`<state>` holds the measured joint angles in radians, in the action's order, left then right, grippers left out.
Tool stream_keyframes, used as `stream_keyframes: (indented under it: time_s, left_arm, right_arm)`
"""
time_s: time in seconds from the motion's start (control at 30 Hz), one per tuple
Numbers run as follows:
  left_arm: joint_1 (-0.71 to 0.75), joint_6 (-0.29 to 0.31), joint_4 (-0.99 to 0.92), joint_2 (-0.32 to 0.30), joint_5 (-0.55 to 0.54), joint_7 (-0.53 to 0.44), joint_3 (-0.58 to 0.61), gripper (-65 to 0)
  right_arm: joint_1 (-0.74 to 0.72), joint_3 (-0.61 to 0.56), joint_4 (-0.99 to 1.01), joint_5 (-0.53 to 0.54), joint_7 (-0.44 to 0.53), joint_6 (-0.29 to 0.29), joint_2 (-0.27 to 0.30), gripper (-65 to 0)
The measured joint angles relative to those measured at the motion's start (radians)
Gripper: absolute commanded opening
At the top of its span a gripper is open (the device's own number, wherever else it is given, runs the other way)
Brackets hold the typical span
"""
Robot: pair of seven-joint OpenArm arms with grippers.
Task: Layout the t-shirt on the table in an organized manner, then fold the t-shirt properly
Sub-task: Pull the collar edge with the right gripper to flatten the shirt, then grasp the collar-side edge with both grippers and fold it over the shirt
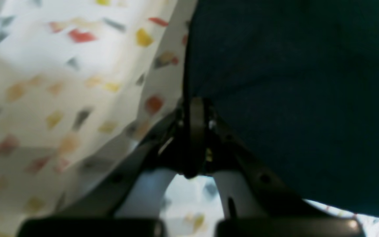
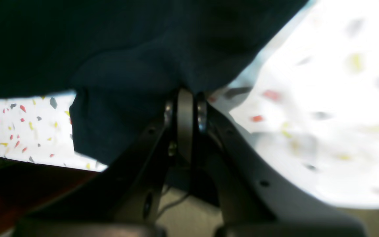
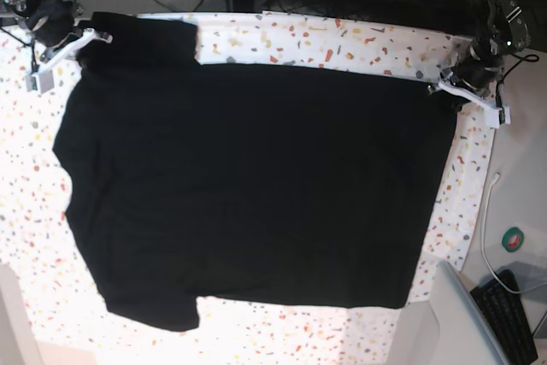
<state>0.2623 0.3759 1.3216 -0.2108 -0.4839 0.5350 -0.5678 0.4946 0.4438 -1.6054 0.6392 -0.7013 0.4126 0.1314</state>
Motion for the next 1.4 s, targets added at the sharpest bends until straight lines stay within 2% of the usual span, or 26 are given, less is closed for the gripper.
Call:
stream_keyframes:
  time_s: [0.13,0.47,0.6,0.67,0.7,0.73,0.77,0.83,1.0,1.07,1.27,1.4]
  left_arm:
    - [0.091,-0.037,0.068,0.005,-0.003,0.001,0.0,-65.0]
    - [0.171,-0.04,0.175,0.051,-0.002,0.001,-0.005,-65.0]
    - [0.166,-0.039,0.227,0.06,-0.004,0.004,-0.001,-65.0]
    - [0.141,-0.049,0.235,0.058,-0.005,0.069,-0.002,-65.0]
    - [0.113,-0.071,0.233,0.057,-0.002,0.139,-0.008,-65.0]
    - [0.09,-0.104,0.233,0.058,0.005,0.17,-0.009,-65.0]
    - [0.065,-0.11,0.233,0.057,0.006,0.192,-0.01,-65.0]
    - [0.027,-0.106,0.238,0.058,-0.002,0.193,-0.009,-65.0]
    - [-0.051,-0.108,0.235,0.057,-0.001,0.228,-0.003,-65.0]
    - [-0.098,-0.107,0.215,0.058,0.003,0.273,-0.006,-65.0]
    - [-0.205,-0.107,0.078,0.058,-0.003,0.279,-0.007,-65.0]
    - [-0.251,-0.107,0.008,0.058,0.005,0.288,-0.008,-65.0]
  right_arm:
    - [-0.003,0.052,-0.042,-0.001,-0.104,0.0,-0.003,-65.0]
    - [0.039,0.047,-0.113,-0.013,-0.115,0.0,-0.007,-65.0]
    - [-0.007,-0.009,-0.122,-0.011,-0.121,0.0,-0.004,-65.0]
    - [-0.053,-0.01,-0.122,-0.014,-0.152,0.0,-0.003,-65.0]
    - [-0.086,-0.01,-0.122,-0.044,-0.173,0.0,-0.002,-65.0]
    - [-0.115,-0.01,-0.121,-0.07,-0.193,0.003,-0.001,-65.0]
    - [-0.151,-0.01,-0.119,-0.101,-0.218,0.003,0.0,-65.0]
    - [-0.202,-0.01,-0.119,-0.148,-0.233,0.004,0.003,-65.0]
    - [-0.343,-0.013,-0.113,-0.203,-0.342,0.006,-0.001,-65.0]
    - [-0.413,-0.013,-0.091,-0.231,-0.344,0.006,0.001,-65.0]
    - [-0.55,-0.014,0.113,-0.285,-0.34,0.006,0.006,-65.0]
    - [-0.613,-0.053,0.226,-0.284,-0.282,0.005,0.041,-65.0]
